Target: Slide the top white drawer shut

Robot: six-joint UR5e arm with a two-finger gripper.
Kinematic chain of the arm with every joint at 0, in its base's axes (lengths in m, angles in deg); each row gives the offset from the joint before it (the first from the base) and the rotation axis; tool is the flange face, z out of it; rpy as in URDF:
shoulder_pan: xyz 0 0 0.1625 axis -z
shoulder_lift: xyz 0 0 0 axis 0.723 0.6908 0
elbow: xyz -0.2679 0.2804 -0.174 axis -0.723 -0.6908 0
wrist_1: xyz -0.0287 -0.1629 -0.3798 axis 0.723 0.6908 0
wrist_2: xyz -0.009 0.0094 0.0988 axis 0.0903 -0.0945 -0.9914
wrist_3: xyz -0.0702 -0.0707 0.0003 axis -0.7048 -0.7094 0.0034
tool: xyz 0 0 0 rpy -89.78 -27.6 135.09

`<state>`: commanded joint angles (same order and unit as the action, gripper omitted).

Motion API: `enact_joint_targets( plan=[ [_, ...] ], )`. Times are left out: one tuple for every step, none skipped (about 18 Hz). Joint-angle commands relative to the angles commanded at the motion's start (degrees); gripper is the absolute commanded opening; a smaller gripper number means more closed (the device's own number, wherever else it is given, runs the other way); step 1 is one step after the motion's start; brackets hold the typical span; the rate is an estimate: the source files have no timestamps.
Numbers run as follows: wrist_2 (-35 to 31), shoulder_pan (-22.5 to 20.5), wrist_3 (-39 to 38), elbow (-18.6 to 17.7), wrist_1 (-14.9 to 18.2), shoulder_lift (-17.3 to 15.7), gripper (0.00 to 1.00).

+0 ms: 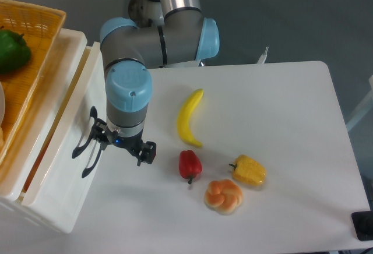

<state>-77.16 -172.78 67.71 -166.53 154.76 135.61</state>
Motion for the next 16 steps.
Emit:
enact_joint_targets(
  plan=[
    [0.0,0.0,0.0,-0.1,0.0,0.0,1.00],
    [0.0,0.0,0.0,-0.1,0.0,-0.1,1.00],
    [0.0,0.0,0.0,-0.1,0.0,-0.1,1.00],
    [0.0,0.0,0.0,-0.2,0.0,-0.1,1.00],
    [0.0,0.1,0.0,-0.2,0.1,-0.1,1.00],
    [0.0,0.1,0.0,-0.2,0.1,-0.1,1.00],
    [0.0,0.2,0.0,-0.3,0.1,-0.1,1.00],
    [0.0,0.3,0.0,-0.4,0.1,-0.1,1.00],
    [0.0,0.3,0.0,-0.4,0.1,-0.1,1.00],
    [0.0,0.4,-0.1,-0.4,0.1,-0.1,1.00],
    [0.1,0.4,-0.1,-0.4,0.1,-0.2,1.00],
    [0.1,0.4,-0.1,-0.4,0.1,-0.2,1.00],
    [0.3,0.4,-0.1,-0.4,0.2,-0.1,1.00],
    [0.5,0.4,-0.1,-0.4,0.3,-0.2,1.00],
    [0.6,0.4,-0.1,-0.4,0.4,-0.2,1.00],
    [0.6,0.4,-0.1,-0.4,0.4,-0.2,1.00]
  ],
)
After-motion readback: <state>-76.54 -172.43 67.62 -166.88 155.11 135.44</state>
